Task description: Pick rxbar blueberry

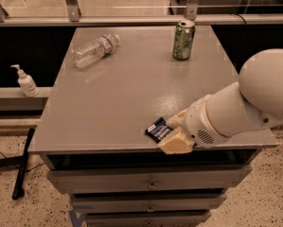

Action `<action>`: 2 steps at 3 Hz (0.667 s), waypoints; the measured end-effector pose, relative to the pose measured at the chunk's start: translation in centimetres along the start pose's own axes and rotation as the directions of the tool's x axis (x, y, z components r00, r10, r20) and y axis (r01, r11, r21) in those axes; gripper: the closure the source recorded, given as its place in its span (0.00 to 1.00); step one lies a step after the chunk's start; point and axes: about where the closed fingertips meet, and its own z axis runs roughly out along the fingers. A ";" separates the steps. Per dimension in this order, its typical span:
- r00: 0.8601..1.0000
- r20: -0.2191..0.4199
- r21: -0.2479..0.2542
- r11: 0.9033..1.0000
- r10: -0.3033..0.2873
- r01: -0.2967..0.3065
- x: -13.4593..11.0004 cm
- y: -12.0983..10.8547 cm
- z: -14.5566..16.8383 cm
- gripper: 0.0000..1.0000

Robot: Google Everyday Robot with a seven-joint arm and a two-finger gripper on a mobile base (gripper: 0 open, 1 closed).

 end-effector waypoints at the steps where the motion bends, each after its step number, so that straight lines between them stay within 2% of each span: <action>1: 1.000 0.000 0.000 1.000 0.000 0.000 -0.1 0.0 -0.1 1.00; 2: 0.999 0.031 0.008 1.000 -0.005 0.005 -1.0 0.4 -1.2 1.00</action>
Offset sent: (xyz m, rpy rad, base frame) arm -0.0048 0.0042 0.0313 0.0611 -0.0445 -0.0050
